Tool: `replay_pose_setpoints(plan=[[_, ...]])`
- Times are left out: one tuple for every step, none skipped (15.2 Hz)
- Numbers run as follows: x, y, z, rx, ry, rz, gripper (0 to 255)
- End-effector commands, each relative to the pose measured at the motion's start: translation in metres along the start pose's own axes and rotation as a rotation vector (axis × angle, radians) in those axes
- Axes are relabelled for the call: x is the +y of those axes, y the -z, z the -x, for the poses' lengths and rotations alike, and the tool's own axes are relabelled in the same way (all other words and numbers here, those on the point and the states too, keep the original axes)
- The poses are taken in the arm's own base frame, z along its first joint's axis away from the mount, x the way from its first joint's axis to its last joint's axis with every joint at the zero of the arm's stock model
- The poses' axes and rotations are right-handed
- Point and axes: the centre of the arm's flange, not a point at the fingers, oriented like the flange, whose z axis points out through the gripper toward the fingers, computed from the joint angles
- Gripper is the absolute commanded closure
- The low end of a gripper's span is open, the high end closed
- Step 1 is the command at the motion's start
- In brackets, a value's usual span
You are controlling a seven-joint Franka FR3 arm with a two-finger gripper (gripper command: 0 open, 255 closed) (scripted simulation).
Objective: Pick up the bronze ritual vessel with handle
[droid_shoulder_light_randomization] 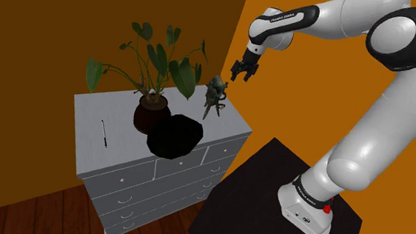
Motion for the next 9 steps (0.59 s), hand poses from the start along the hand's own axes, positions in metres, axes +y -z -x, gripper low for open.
replay_pose_setpoints(plan=[[0.009, -0.016, -0.018, 0.004, -0.008, -0.01, 0], [0.013, -0.024, -0.028, 0.006, -0.011, -0.015, 0], [0.016, -0.032, -0.038, 0.008, -0.015, -0.02, 0], [0.02, -0.04, -0.048, 0.01, -0.019, -0.025, 0], [0.024, -0.048, -0.057, 0.012, -0.022, -0.031, 0], [0.028, -0.056, -0.067, 0.014, -0.026, -0.036, 0], [0.032, -0.064, -0.077, 0.015, -0.03, -0.041, 0], [0.035, -0.072, -0.087, 0.017, -0.033, -0.046, 0], [0.039, -0.08, -0.096, 0.019, -0.037, -0.051, 0]])
